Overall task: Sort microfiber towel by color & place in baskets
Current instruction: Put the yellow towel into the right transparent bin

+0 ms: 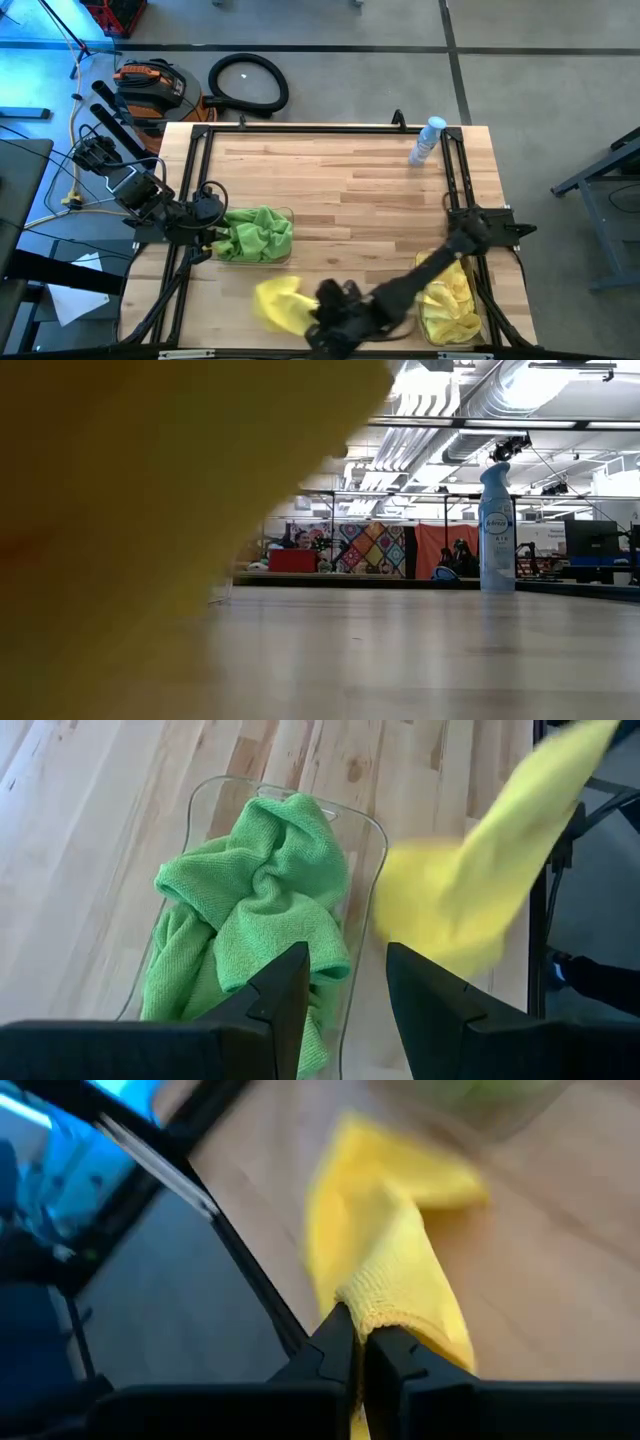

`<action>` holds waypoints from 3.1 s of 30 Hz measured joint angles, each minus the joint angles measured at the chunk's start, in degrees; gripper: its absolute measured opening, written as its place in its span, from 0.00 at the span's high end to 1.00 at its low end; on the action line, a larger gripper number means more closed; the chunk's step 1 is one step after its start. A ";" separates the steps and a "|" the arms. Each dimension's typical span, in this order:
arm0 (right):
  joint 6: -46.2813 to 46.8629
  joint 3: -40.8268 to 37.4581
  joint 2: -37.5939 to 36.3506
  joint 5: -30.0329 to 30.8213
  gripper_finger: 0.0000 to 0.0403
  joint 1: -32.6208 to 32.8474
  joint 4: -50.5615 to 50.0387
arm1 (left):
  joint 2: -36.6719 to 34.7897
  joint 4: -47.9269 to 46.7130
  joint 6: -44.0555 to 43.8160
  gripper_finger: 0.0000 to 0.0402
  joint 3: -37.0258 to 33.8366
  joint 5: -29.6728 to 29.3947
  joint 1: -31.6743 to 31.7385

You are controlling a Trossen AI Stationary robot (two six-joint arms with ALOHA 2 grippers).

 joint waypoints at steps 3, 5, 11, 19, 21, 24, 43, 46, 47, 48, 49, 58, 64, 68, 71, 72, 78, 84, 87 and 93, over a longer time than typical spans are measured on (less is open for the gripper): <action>2.55 0.03 -4.22 5.76 1.00 3.11 -4.32 | 0.00 0.07 0.00 0.69 0.00 0.00 0.00; 2.70 0.03 -6.70 9.05 1.00 4.85 -5.54 | 0.01 0.07 -0.01 0.69 0.00 -0.02 0.00; 4.24 0.02 -12.48 15.15 1.00 8.81 -13.60 | 0.00 0.08 -0.01 0.69 0.00 -0.94 0.00; 8.93 0.01 -19.38 18.57 1.00 13.08 -27.43 | 0.00 0.15 -0.48 0.69 0.00 -2.99 0.00; 9.77 0.01 -21.25 16.20 1.00 13.61 -30.73 | 0.00 0.17 -0.62 0.69 0.00 -3.16 0.00; 10.91 0.01 -24.08 11.62 1.00 14.22 -36.01 | 0.00 0.19 -2.23 0.69 0.00 -4.55 0.00; 20.74 -0.01 -43.43 -26.79 1.00 20.68 -41.72 | 0.00 0.18 -10.14 0.69 0.00 -14.78 0.00; 24.18 -0.01 -45.85 -34.65 1.00 21.90 -41.70 | 0.00 0.18 -11.39 0.69 0.00 -15.65 0.00; 25.77 -0.01 -46.70 -36.87 1.00 22.38 -41.70 | 0.00 0.17 -11.90 0.69 0.00 -15.99 -0.02; 27.61 -0.01 -47.58 -38.60 1.00 22.93 -41.71 | 0.00 0.19 -12.58 0.69 0.00 -16.44 -0.02; 29.27 -0.01 -48.51 -39.86 1.00 23.48 -41.72 | 0.00 0.17 -13.06 0.69 0.00 -16.90 -0.02; 42.18 -0.01 -56.04 -42.28 1.00 30.88 -41.72 | 0.00 0.17 -15.69 0.69 0.00 -20.20 -0.02; 47.46 -0.06 -58.94 -42.03 1.00 35.84 -41.72 | 0.00 0.17 -17.13 0.69 0.00 -20.98 -0.02; 46.53 -0.48 -60.01 -37.25 1.00 36.83 -41.54 | 0.02 0.17 -18.10 0.69 0.00 -21.12 -0.02; 39.88 -5.10 -61.36 -28.88 1.00 36.82 -41.55 | 0.24 0.17 -18.57 0.69 0.00 -21.67 0.00; 37.42 -7.65 -61.83 -27.02 1.00 36.78 -41.60 | 0.37 0.17 -18.57 0.69 0.00 -21.80 0.00; 33.09 -27.40 -63.41 -24.26 1.00 36.80 -41.65 | 1.17 0.03 -17.10 0.69 -0.02 -22.21 -0.02; 36.35 -43.87 -61.78 -21.57 1.00 34.58 -35.35 | 2.02 -0.01 -15.15 0.69 -0.02 -22.20 0.00; 34.10 -50.67 -60.61 -19.22 1.00 32.44 -25.30 | 2.36 -0.04 -13.62 0.69 -0.02 -22.18 -0.02; 27.15 -59.42 -54.04 -18.63 1.00 26.10 -11.50 | 2.43 -0.06 -10.98 0.69 -0.02 -22.18 -0.02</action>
